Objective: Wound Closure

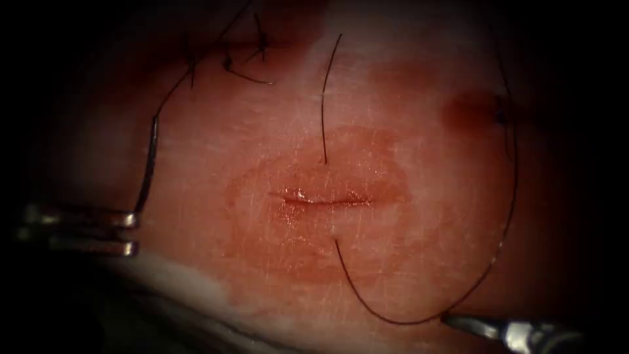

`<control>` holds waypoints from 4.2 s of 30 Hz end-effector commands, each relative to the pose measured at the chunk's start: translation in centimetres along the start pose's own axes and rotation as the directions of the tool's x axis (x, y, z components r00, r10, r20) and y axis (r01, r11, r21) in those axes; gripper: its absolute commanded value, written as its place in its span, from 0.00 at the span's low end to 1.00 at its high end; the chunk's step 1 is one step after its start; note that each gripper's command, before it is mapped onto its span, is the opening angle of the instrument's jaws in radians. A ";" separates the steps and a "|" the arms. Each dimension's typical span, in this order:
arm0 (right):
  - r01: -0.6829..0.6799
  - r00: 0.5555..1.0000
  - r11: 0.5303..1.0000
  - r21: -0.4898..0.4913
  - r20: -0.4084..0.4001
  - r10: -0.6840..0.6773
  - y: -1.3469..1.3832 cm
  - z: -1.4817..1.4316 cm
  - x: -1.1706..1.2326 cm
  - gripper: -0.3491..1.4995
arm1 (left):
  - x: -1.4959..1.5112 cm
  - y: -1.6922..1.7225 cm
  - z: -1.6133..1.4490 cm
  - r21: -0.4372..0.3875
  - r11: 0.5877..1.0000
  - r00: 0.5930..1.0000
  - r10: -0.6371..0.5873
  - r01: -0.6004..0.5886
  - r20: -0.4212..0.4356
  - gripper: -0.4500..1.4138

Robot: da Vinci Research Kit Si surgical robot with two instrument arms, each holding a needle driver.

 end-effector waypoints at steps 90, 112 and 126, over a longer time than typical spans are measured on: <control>-0.016 0.998 1.000 -0.015 0.063 0.017 0.12 1.26 -0.69 0.35 | -0.12 0.05 0.07 0.002 1.000 1.000 0.000 0.000 -0.002 0.00; -0.087 0.996 0.990 -0.113 0.014 0.090 0.37 1.39 -0.46 0.00 | -0.12 0.05 0.07 0.002 1.000 1.000 0.001 -0.001 -0.002 0.00; -0.075 0.995 0.997 -0.011 0.069 0.075 0.21 1.24 -0.47 0.00 | -0.11 0.05 0.05 0.001 1.000 1.000 0.000 0.000 -0.002 0.00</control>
